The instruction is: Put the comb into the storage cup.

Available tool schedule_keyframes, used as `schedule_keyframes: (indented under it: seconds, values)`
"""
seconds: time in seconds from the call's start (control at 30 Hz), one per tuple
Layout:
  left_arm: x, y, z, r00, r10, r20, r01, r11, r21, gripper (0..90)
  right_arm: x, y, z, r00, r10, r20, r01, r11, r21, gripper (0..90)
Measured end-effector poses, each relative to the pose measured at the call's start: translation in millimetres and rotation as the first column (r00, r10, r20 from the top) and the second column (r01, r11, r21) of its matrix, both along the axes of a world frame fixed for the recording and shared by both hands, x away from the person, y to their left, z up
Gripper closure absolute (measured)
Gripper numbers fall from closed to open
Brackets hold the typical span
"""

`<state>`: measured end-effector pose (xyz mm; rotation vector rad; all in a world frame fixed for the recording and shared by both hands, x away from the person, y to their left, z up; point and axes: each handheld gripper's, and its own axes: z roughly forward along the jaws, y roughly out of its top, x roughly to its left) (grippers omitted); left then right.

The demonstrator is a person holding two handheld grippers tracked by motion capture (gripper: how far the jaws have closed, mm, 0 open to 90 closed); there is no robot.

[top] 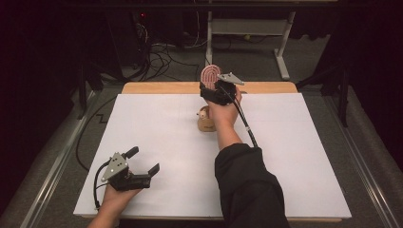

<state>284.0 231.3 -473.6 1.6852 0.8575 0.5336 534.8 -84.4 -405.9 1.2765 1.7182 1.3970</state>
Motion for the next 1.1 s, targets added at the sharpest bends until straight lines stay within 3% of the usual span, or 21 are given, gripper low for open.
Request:
schedule_keyframes:
  seconds: [0.8,1.1]
  values:
    - [0.1,-0.6,-0.3,1.0000,0.000,0.000,0.000,1.0000,0.008,0.0,-0.8,1.0,-0.7,0.9999,0.004,-0.012,-0.004,1.000,-0.029,15.8]
    - [0.4,-0.3,-0.3,1.0000,0.003,0.001,-0.003,0.9998,0.020,0.0,-1.3,-0.1,0.5,0.9996,0.000,-0.027,-0.001,0.999,-0.032,8.6]
